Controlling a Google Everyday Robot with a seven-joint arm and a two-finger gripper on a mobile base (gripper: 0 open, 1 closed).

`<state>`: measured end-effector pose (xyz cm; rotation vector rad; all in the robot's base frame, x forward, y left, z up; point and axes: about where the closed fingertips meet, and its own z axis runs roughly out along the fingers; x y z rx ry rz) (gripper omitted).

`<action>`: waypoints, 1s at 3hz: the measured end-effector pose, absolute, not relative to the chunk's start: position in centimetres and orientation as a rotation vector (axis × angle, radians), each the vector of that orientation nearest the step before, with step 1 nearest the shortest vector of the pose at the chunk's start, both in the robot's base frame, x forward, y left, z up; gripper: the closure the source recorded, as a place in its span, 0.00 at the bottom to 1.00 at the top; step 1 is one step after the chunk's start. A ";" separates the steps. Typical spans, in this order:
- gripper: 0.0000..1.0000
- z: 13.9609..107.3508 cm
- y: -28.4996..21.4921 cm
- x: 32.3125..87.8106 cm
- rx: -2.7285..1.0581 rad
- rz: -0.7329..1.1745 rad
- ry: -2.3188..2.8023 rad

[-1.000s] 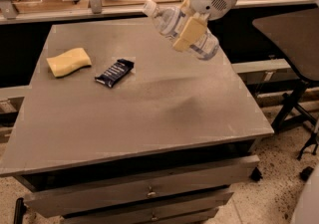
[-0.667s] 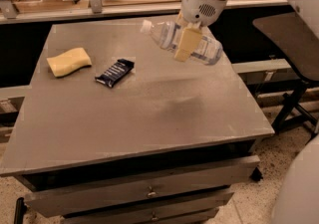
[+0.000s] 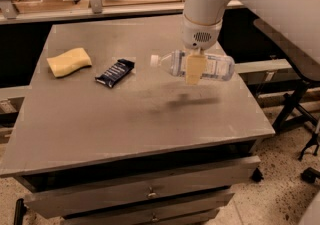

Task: Knock blue plastic bottle over

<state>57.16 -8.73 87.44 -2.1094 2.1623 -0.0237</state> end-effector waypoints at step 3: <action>0.27 83.5 -5.7 54.7 -2.250 -0.107 2.115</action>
Offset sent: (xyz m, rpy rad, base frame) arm -0.0293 0.0265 -0.0460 -0.1416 0.0175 0.0797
